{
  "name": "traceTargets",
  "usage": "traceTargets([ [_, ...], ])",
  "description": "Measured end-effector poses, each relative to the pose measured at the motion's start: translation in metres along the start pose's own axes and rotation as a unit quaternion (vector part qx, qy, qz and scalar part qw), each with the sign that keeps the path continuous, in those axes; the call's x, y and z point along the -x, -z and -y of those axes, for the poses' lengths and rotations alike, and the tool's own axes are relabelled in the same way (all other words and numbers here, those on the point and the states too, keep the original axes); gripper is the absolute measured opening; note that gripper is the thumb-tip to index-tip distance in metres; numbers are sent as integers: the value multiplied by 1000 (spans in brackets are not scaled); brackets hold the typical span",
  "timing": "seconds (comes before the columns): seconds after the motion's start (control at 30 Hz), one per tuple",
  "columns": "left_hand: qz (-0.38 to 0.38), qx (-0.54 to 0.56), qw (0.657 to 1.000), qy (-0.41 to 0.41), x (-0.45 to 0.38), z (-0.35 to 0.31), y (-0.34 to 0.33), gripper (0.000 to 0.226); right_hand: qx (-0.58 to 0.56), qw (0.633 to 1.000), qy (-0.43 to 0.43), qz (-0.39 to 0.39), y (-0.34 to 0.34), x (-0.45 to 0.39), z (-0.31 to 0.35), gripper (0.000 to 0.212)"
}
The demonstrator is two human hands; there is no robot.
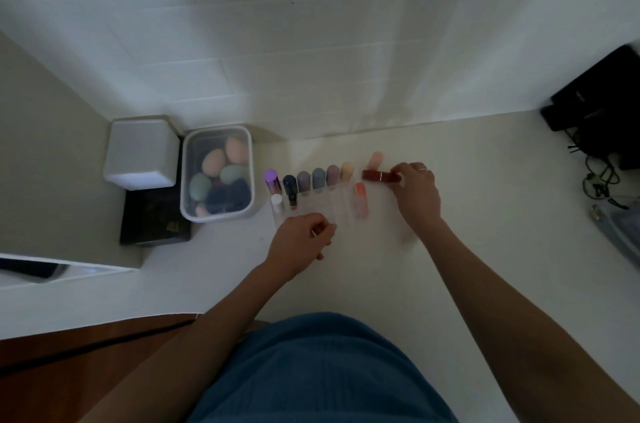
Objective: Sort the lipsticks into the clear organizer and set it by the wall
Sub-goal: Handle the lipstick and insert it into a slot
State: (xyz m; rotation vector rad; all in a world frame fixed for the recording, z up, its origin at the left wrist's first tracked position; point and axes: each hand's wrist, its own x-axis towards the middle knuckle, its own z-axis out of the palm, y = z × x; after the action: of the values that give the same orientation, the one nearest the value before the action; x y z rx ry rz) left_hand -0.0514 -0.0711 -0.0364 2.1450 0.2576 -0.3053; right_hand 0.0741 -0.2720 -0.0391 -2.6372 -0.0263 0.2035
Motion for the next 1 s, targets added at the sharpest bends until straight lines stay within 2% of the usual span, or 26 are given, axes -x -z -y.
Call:
traceTargets([
  [0.1, -3, 3, 1000, 0, -1, 0, 0, 21, 11, 1000, 4, -6, -3, 2, -5, 16],
  [0.2, -5, 4, 1000, 0, -2, 0, -1, 23, -24, 1000, 2, -9, -2, 7, -10, 17],
  [0.33, -8, -5, 1000, -5, -3, 1, -2, 23, -141, 989, 11, -41, 3, 24, -10, 13],
  [0.47, -7, -7, 1000, -17, -1, -3, -3, 20, -265, 962, -12, -63, 10, 50, -6, 17],
  [0.6, 3, 32, 999, -20, 3, -13, -4, 13, -310, 950, -2, -34, 15, 74, 0, 23],
  [0.73, 10, 102, 995, -18, 6, -22, -6, 23, -341, 940, 3, -28, 20, 94, 9, 24],
  [0.83, 18, 119, 992, -35, 8, -26, -9, 30, -352, 936, 14, 3, 21, 104, 16, 25],
  [1.0, 35, 106, 992, -65, 9, -26, -10, 28, -440, 897, 8, 34, 19, 116, 25, 27],
])
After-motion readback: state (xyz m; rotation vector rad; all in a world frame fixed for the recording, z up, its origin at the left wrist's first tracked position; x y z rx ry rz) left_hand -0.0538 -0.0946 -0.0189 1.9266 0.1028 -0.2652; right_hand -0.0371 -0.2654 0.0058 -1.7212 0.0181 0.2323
